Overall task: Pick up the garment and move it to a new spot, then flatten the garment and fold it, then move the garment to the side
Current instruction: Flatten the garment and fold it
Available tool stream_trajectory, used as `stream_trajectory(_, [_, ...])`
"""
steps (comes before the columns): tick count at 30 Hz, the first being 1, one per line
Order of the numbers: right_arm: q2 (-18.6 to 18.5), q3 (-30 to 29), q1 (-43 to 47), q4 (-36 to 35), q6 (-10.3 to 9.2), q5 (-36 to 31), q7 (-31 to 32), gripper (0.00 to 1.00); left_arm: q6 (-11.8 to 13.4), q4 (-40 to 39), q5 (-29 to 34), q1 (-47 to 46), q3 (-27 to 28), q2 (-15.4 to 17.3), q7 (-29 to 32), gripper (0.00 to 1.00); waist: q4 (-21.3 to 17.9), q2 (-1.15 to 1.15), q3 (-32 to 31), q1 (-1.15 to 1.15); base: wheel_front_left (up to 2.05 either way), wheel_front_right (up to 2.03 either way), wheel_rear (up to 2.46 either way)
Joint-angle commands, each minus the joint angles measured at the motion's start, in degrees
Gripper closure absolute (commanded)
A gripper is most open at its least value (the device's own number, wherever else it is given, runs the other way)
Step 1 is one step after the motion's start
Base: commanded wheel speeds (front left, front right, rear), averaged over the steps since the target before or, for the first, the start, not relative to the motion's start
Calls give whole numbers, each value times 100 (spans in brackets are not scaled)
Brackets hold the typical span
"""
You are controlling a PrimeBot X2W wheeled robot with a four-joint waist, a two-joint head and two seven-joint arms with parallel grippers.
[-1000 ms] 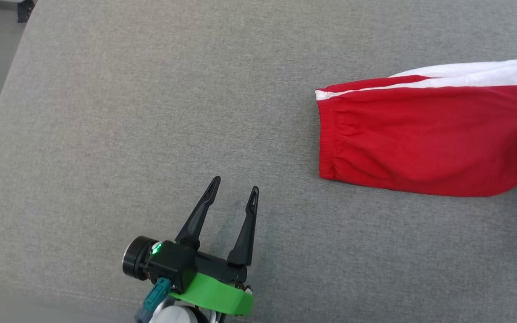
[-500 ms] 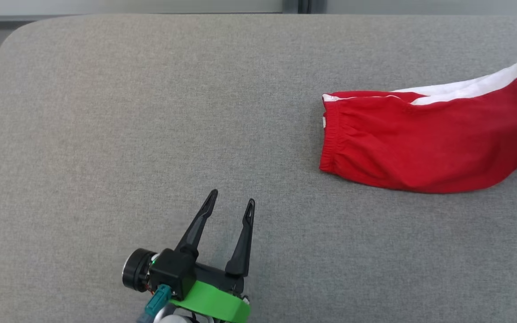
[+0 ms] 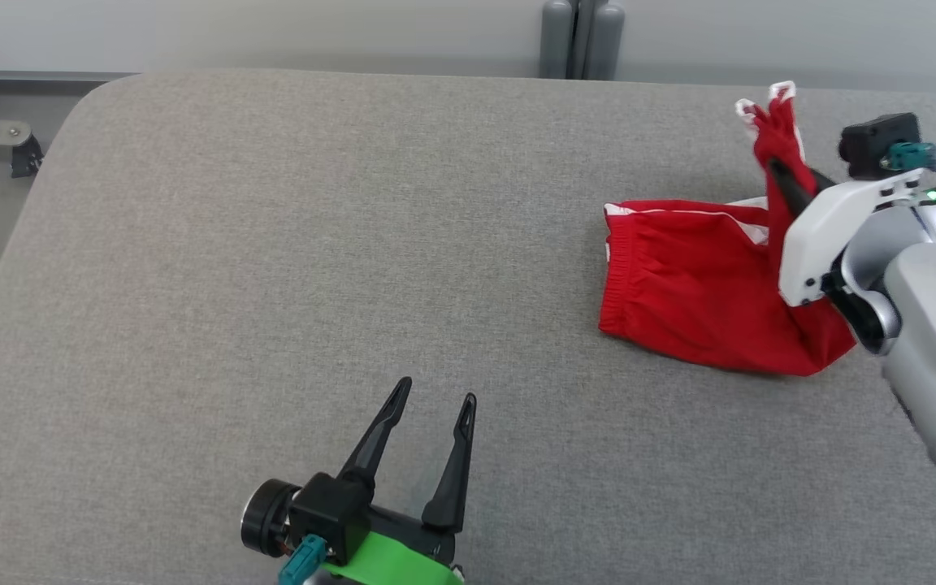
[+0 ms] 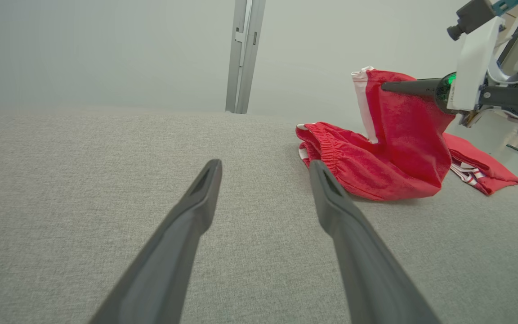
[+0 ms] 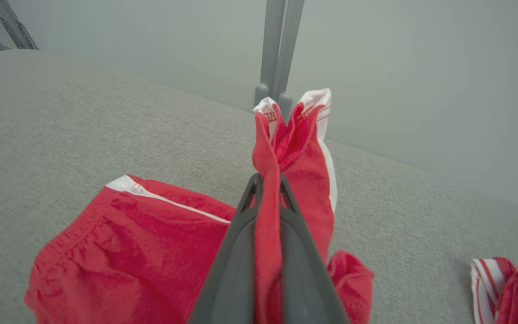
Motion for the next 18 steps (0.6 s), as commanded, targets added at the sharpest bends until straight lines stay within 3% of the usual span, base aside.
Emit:
stream_trajectory(1, [186, -79, 100, -61, -7, -69, 32, 100, -1, 29, -18, 109, -12, 11, 0, 0, 167, 0, -78, 0, 0, 0, 0])
stream_trajectory(13, [1493, -255, 488, 149, -6, -439, 294, 97, -6, 147, -134, -1, -147, 11, 1, 0, 453, 0, -55, 0, 0, 0, 0])
stream_trajectory(14, [1539, -255, 508, 131, -7, -426, 263, 56, 3, 145, -135, -10, -135, 11, 0, 0, 445, 0, -49, 0, 0, 0, 0])
stream_trajectory(15, [1581, -255, 517, 99, -7, -424, 212, 0, 16, 140, -138, -11, -107, 11, 1, 0, 419, 0, -45, 0, 0, 0, 0])
stream_trajectory(18, [1620, -278, 573, -198, -7, -320, -51, 0, 37, 142, -113, 46, -32, 11, 1, 0, 261, 0, -99, 0, 0, 0, 0])
